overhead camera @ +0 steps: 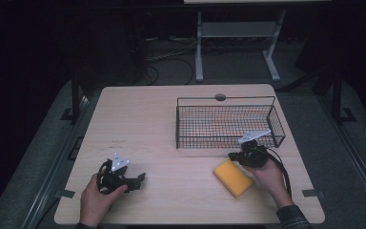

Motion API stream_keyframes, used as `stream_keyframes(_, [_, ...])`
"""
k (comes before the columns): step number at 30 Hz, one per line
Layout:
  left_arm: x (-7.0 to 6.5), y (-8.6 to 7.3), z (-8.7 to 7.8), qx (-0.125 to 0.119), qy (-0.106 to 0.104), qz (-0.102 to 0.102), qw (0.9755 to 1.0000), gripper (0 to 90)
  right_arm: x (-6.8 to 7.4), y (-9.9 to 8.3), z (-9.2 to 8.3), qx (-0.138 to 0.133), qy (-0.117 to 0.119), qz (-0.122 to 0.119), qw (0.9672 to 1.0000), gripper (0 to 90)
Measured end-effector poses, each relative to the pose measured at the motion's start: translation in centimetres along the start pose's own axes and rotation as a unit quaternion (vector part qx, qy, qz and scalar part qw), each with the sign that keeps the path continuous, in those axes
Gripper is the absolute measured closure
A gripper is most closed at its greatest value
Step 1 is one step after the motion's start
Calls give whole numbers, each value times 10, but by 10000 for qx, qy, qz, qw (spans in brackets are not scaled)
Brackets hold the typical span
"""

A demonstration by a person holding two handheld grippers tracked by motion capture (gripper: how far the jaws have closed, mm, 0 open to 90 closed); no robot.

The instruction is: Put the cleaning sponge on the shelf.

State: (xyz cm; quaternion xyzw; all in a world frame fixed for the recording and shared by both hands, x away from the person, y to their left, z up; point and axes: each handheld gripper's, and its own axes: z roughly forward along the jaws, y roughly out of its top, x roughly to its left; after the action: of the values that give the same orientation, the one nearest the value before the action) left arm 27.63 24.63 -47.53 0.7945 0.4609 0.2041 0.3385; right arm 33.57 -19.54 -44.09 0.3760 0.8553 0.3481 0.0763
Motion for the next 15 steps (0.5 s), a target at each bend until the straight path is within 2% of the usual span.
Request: stream_keyframes(15, [0, 0, 0, -1, 0, -1, 10000, 131, 13, 8, 9, 62, 228, -163, 9996, 896])
